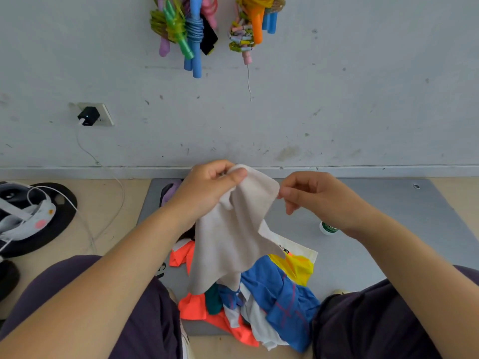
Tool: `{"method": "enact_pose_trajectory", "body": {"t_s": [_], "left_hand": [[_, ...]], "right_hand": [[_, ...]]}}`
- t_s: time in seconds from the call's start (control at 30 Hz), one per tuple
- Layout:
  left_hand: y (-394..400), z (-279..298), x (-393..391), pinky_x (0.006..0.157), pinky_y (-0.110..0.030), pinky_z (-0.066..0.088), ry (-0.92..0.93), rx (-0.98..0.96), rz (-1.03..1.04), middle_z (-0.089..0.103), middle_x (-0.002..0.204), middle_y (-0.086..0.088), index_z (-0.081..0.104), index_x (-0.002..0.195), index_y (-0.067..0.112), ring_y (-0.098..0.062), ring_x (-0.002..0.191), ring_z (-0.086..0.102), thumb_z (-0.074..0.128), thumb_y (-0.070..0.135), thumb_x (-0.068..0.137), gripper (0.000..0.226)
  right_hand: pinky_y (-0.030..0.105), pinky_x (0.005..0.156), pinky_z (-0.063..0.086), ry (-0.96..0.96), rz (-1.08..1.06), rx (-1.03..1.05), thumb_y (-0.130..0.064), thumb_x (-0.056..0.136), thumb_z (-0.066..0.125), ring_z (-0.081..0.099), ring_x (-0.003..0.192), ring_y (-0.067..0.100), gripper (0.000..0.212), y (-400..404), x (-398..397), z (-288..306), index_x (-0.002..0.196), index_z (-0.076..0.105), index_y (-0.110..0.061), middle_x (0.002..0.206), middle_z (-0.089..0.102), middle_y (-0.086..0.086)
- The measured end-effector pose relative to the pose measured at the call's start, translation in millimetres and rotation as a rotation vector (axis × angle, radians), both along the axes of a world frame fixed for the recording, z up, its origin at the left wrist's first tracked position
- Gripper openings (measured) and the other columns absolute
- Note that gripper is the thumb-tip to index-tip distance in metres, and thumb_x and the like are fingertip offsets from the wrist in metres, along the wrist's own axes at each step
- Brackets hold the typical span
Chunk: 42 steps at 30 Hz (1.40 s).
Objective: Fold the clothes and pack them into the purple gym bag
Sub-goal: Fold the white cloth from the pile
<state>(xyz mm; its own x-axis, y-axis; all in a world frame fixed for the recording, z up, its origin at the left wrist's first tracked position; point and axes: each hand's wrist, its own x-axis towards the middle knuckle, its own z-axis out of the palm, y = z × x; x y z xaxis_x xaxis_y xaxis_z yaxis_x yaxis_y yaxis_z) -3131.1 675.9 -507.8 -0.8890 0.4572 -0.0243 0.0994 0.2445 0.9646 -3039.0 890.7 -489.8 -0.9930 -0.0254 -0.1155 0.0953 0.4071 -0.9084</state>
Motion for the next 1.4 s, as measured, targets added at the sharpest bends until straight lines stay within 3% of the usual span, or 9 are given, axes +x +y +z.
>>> {"method": "enact_pose_trajectory", "body": {"t_s": [0.13,0.23,0.43,0.7,0.9,1.1,1.2,1.27,1.4], "left_hand": [[-1.7,1.8,0.9,0.070,-0.028,0.036,-0.025,-0.061,-0.093,0.051,0.080,-0.003,0.066,0.080,0.017,-0.012,0.076,0.047,0.065,0.046,0.081,0.029],[3.3,1.6,11.8,0.074,-0.027,0.039,-0.021,-0.133,-0.296,0.057,0.083,-0.005,0.066,0.093,0.006,-0.010,0.079,0.051,0.065,0.033,0.093,0.027],[3.2,5.7,13.6,0.075,-0.032,0.037,-0.017,-0.111,-0.278,0.052,0.083,-0.008,0.063,0.096,0.000,-0.016,0.080,0.047,0.062,0.029,0.094,0.030],[2.1,-0.1,7.6,0.071,-0.020,0.042,-0.016,-0.110,-0.153,0.055,0.089,-0.006,0.071,0.095,0.015,-0.012,0.083,0.051,0.063,0.037,0.093,0.024],[4.7,-2.3,9.2,0.069,-0.012,0.040,-0.038,-0.093,-0.115,0.052,0.088,-0.005,0.067,0.098,0.008,-0.013,0.082,0.049,0.065,0.039,0.091,0.031],[4.0,2.1,5.2,0.073,-0.021,0.037,-0.105,-0.144,0.084,0.058,0.121,-0.001,0.062,0.093,0.038,-0.014,0.119,0.049,0.060,0.037,0.089,0.006],[2.8,1.5,8.2,0.075,-0.028,0.041,-0.015,-0.111,-0.038,0.068,0.092,0.000,0.057,0.103,0.033,-0.018,0.095,0.053,0.056,0.022,0.095,0.014],[4.3,1.9,16.8,0.062,-0.028,0.034,0.064,-0.076,-0.224,0.054,0.067,-0.001,0.053,0.109,0.025,-0.017,0.067,0.042,0.053,0.015,0.099,0.014],[8.3,1.3,27.1,0.053,-0.022,0.029,0.091,-0.027,-0.434,0.046,0.058,0.008,0.049,0.111,0.017,-0.014,0.056,0.032,0.052,0.011,0.100,0.012]], "right_hand": [[0.036,0.081,0.053,0.006,-0.060,-0.039,-0.020,0.093,0.062,0.067,0.083,0.013,0.008,-1.5,-1.8,-0.3,0.092,0.062,-0.012,0.095,0.071,0.007],[0.031,0.087,0.052,-0.016,0.020,-0.024,-0.046,0.075,0.071,0.064,0.099,0.010,0.038,-5.6,-0.7,-2.4,0.106,0.063,-0.024,0.109,0.067,-0.005],[0.015,0.068,0.046,-0.004,0.066,-0.015,-0.028,0.088,0.067,0.058,0.070,0.004,0.011,-9.1,1.0,-5.0,0.085,0.070,-0.018,0.074,0.067,-0.008],[0.032,0.061,0.050,0.018,-0.028,-0.040,-0.012,0.100,0.052,0.066,0.068,0.023,0.011,-9.5,-0.6,-3.8,0.090,0.056,-0.009,0.072,0.070,0.006],[0.024,0.050,0.044,0.073,-0.175,-0.075,-0.011,0.096,0.058,0.057,0.048,0.017,0.009,-10.5,-2.2,-5.3,0.087,0.059,-0.011,0.058,0.065,0.004],[0.022,0.051,0.044,0.129,-0.315,-0.061,-0.012,0.095,0.057,0.058,0.049,0.016,0.012,-0.6,-1.5,-2.6,0.101,0.062,-0.021,0.061,0.069,0.006],[0.026,0.052,0.046,0.080,-0.183,-0.114,-0.012,0.094,0.060,0.058,0.050,0.019,0.017,-3.9,1.4,0.2,0.105,0.064,-0.023,0.063,0.069,0.011],[0.028,0.053,0.049,0.010,-0.039,-0.129,-0.013,0.094,0.062,0.059,0.051,0.020,0.024,-10.5,3.9,0.0,0.113,0.062,-0.026,0.064,0.069,0.012],[0.033,0.056,0.053,-0.147,0.192,-0.137,-0.014,0.093,0.063,0.060,0.051,0.024,0.040,-20.3,8.0,-2.9,0.131,0.051,-0.023,0.066,0.068,0.013]]}}
